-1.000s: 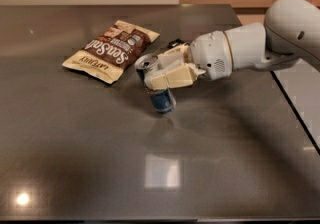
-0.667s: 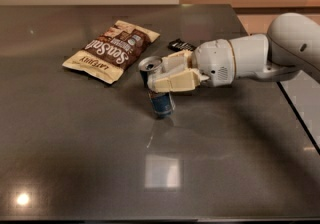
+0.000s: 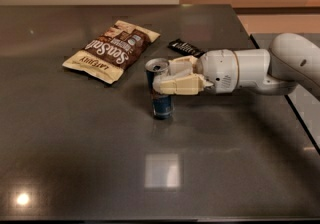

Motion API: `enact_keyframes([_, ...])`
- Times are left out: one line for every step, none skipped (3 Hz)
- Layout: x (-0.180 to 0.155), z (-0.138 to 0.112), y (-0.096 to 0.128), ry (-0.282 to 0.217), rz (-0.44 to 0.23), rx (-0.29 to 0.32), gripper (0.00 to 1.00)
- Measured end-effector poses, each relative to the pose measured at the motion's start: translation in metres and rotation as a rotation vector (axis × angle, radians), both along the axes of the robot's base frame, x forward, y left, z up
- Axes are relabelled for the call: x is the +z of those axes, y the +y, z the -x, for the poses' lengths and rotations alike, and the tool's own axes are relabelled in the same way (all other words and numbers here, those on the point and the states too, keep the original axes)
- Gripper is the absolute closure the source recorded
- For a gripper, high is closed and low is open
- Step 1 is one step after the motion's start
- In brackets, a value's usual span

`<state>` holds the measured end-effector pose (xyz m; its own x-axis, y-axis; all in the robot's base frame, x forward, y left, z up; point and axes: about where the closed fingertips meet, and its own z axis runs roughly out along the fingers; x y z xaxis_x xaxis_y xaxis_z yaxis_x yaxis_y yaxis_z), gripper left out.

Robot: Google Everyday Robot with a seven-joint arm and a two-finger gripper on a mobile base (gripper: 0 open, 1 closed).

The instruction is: Place redbull can upright

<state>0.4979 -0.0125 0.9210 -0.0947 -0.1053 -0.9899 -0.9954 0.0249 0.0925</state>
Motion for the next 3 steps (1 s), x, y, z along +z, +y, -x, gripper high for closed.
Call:
enact_keyframes([-0.0028, -0.0028, -0.0046, -0.003, -0.050, 0.003, 1.00])
enact_keyframes([-0.0030, -0.0039, -0.0076, -0.015, -0.069, 0.002, 0.82])
enact_keyframes([-0.0045, -0.0044, -0.0101, -0.024, -0.075, -0.002, 0.59])
